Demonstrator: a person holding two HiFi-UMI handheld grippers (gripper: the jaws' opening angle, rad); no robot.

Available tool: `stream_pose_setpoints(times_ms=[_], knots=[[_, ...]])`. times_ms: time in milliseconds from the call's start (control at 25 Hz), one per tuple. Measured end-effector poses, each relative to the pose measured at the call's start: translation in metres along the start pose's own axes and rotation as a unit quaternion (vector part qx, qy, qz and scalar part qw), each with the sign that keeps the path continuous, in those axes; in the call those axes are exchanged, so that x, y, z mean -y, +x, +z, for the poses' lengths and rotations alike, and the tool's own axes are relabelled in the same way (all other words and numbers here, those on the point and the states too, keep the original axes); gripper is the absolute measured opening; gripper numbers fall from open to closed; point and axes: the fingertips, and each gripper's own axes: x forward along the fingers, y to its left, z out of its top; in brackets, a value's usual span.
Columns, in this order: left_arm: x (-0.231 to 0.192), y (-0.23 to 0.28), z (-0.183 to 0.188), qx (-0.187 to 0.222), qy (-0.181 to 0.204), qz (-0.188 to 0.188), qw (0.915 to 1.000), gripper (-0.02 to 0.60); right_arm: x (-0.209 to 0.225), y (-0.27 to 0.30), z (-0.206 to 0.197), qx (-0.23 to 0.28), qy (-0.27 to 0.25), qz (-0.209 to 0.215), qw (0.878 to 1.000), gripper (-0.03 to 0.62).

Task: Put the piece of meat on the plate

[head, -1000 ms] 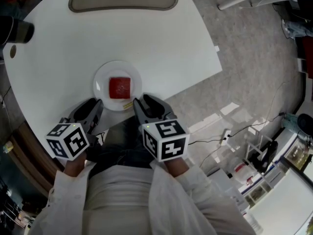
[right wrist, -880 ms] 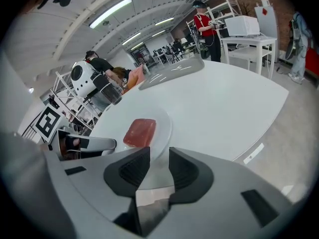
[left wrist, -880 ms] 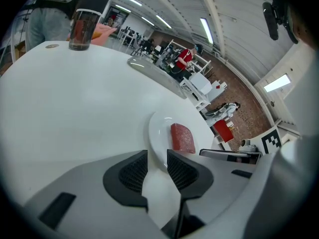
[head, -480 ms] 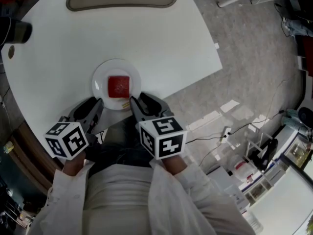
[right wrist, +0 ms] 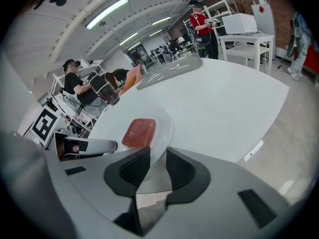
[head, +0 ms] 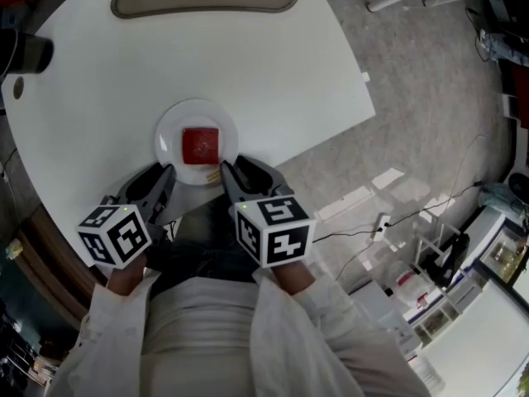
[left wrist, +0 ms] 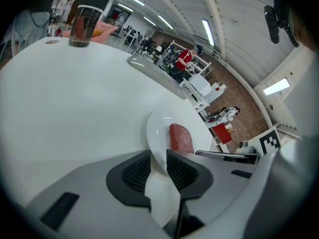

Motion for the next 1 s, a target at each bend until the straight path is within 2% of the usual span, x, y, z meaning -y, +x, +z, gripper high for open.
stream_pose_setpoints(times_ms=[360, 520, 1000], knots=[[-0.0023, 0.0009, 0.0003, 0.01, -0.025, -0.003, 0.9996, 0.072, 0.0005, 0.0001, 0.0002, 0.005, 0.002, -0.002, 1.0, 0.103], [-0.0023, 0.0009, -0.0009, 0.007, -0.012, 0.001, 0.9999, 0.072, 0.0006, 0.0005, 0.0009, 0.01, 0.004, 0.001, 1.0, 0.097], [0.0069, -0.0003, -0.0043, -0.004, 0.036, -0.001, 0.9993, 0.074, 0.0038, -0.0065, 0.0083, 0.017, -0.033, -0.016, 0.999, 0.087]])
